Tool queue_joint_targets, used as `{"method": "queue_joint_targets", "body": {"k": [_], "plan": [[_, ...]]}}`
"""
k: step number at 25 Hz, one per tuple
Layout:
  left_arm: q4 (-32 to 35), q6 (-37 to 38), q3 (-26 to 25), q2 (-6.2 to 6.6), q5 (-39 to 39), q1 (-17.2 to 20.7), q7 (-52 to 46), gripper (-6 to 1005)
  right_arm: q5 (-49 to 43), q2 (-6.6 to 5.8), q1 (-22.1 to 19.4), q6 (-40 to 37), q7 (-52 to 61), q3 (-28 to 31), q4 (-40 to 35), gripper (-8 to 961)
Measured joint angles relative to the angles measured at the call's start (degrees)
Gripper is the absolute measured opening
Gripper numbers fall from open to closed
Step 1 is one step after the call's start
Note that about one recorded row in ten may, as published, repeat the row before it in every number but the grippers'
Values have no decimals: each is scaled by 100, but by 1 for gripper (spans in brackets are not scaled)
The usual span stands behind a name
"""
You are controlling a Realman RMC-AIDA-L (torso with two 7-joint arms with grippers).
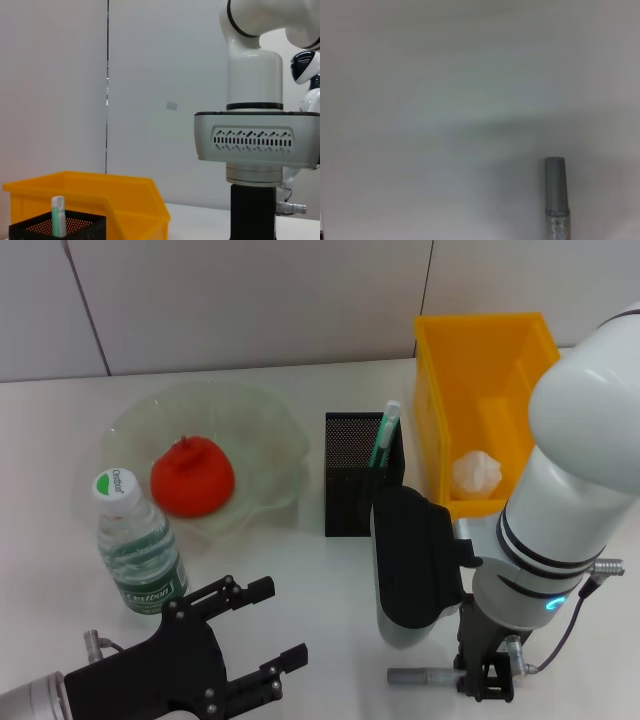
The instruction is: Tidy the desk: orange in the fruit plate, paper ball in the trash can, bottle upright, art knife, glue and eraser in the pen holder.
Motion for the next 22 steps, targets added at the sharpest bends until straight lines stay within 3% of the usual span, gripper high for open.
{"method": "queue_joint_targets", "body": {"k": [7,11,18,22], "plan": [[0,17,-8,7,0,14,0,710,75,-17,-42,-254,-19,160,375,147],[0,35,-9,9,0,19,0,710,81,-23,-47,-652,-154,744,787,144],[0,49,-6,8,0,25,-24,710,-170,-34,188,-1308,-668,2379,1979,141],[0,53,-6,8,1,33,-66,710,-508,-41,325,-1353,-926,2570,2376,142]]}}
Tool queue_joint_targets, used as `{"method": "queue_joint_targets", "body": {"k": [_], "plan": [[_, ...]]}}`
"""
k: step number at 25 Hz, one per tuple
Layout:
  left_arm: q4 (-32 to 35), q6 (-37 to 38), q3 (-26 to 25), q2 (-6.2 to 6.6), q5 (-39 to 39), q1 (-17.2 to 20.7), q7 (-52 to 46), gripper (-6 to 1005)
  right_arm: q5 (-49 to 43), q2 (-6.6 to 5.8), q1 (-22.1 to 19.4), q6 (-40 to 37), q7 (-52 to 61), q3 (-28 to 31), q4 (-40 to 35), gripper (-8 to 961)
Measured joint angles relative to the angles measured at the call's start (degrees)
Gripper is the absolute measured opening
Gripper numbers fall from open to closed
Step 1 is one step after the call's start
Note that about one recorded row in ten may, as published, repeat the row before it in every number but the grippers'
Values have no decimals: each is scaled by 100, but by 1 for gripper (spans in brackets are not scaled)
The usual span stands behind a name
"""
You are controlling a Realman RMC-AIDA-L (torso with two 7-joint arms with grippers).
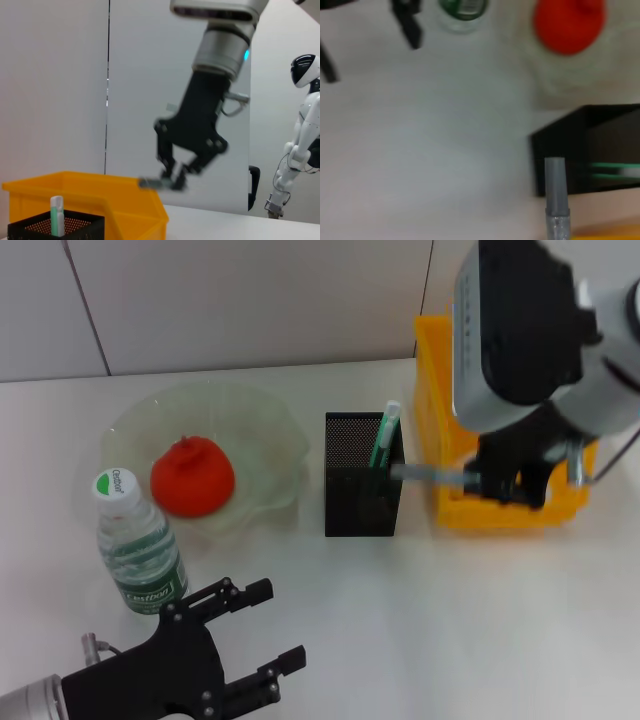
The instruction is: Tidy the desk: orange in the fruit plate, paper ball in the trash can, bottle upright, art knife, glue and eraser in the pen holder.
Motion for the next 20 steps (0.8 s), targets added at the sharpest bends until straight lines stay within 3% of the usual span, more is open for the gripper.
{"method": "queue_joint_targets", "body": {"k": [6,11,20], "plan": [[8,1,-4,0,0,10,-3,710,-782,0,142,347,-518,-103,250,143],[52,9,-4,0,0,9,-5,710,-1608,3,174,759,-927,-685,431,139],[62,31,-15,-5,-10,-1,14,710,-2042,7,204,1171,-1566,-1247,434,138]]}}
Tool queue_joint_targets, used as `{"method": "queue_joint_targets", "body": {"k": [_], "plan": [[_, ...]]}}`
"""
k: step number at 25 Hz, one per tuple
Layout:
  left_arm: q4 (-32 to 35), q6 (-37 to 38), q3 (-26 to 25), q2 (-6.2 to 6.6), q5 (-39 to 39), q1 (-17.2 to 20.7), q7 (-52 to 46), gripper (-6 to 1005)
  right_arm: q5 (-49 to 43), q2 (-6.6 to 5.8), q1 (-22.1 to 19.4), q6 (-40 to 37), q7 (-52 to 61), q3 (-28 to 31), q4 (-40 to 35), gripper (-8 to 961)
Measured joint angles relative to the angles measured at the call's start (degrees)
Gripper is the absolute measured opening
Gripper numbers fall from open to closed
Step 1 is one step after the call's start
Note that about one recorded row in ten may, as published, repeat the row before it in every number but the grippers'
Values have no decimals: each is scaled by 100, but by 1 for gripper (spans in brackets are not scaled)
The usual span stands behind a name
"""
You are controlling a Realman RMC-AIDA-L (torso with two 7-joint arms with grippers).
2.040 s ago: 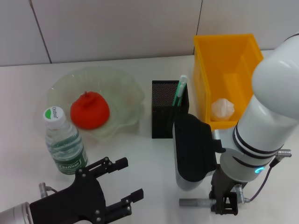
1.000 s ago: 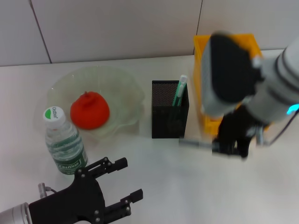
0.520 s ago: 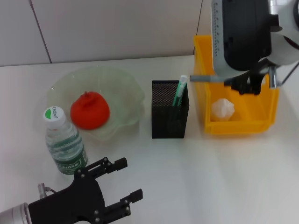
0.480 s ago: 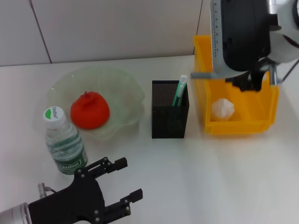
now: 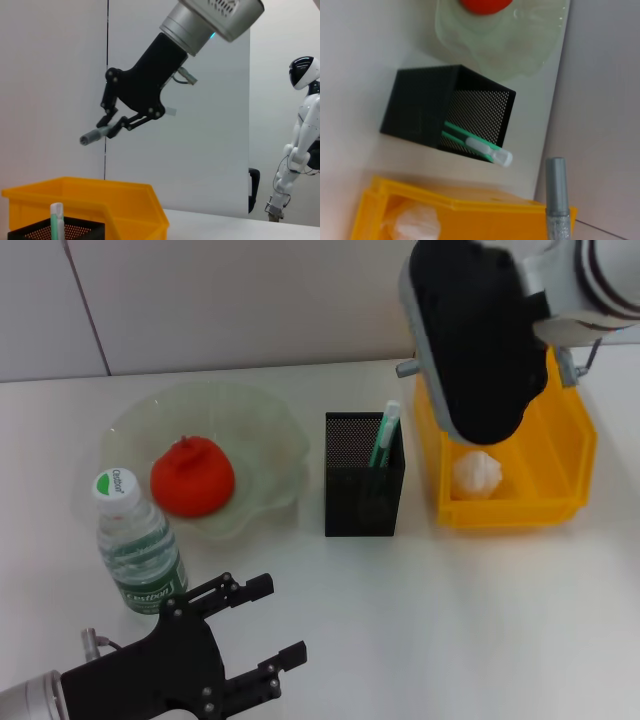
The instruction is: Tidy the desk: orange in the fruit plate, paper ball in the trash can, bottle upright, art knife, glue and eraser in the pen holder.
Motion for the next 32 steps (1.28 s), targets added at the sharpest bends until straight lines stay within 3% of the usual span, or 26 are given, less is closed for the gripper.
{"method": "queue_joint_targets", "body": {"k": [13,32], "plan": [[9,24,-56,-4,-20,18,56,710,-557,1,-178,726,-772,-958,-333,137],[-30,-15,-55,-23,-17,7,205,710,-901,40,206,1102,-820,-1674,-1369,142]]}}
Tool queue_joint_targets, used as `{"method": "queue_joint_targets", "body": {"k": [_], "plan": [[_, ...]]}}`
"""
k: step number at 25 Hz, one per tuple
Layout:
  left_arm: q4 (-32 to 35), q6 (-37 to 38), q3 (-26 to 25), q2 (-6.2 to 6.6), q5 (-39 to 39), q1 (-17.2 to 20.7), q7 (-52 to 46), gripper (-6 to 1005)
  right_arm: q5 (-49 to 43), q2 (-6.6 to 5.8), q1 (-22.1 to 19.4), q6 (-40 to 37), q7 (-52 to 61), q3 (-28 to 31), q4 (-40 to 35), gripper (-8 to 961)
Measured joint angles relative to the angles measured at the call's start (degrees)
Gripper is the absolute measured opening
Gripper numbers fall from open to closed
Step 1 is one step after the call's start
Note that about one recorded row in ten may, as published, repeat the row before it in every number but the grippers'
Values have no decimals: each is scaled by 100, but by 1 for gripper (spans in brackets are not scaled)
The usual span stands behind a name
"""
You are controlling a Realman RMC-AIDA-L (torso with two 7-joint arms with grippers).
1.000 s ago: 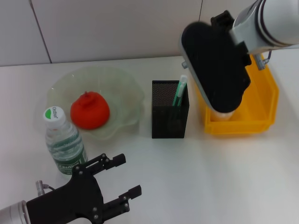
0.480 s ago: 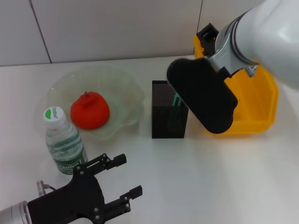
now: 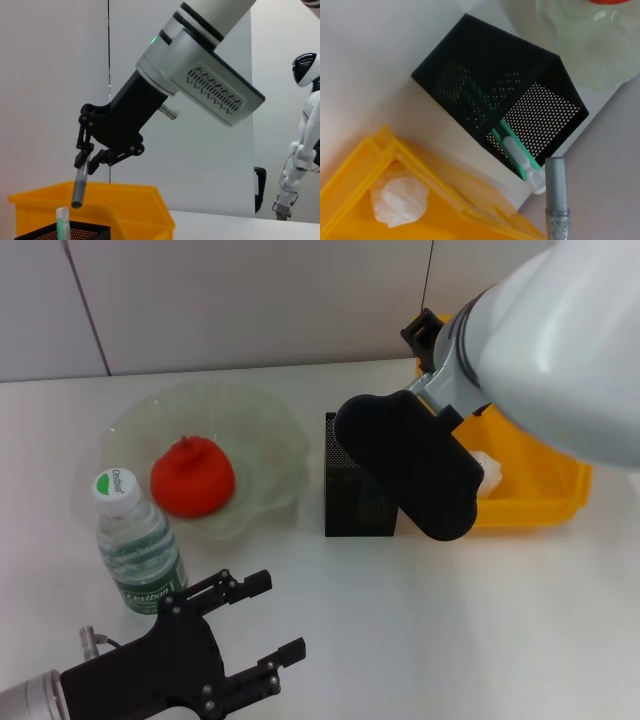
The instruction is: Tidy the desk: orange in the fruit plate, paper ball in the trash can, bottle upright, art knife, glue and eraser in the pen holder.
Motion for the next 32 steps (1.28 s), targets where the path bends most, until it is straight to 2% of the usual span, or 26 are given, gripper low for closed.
{"method": "queue_joint_targets", "body": {"k": [16,32], "plan": [[-15,-17,17,-5,0,-21,-3,710,6,26,353,234,117,-285,-584,145],[-15,-26,41,-16,0,-3,-4,710,-129,29,453,336,379,-594,-921,149]]}}
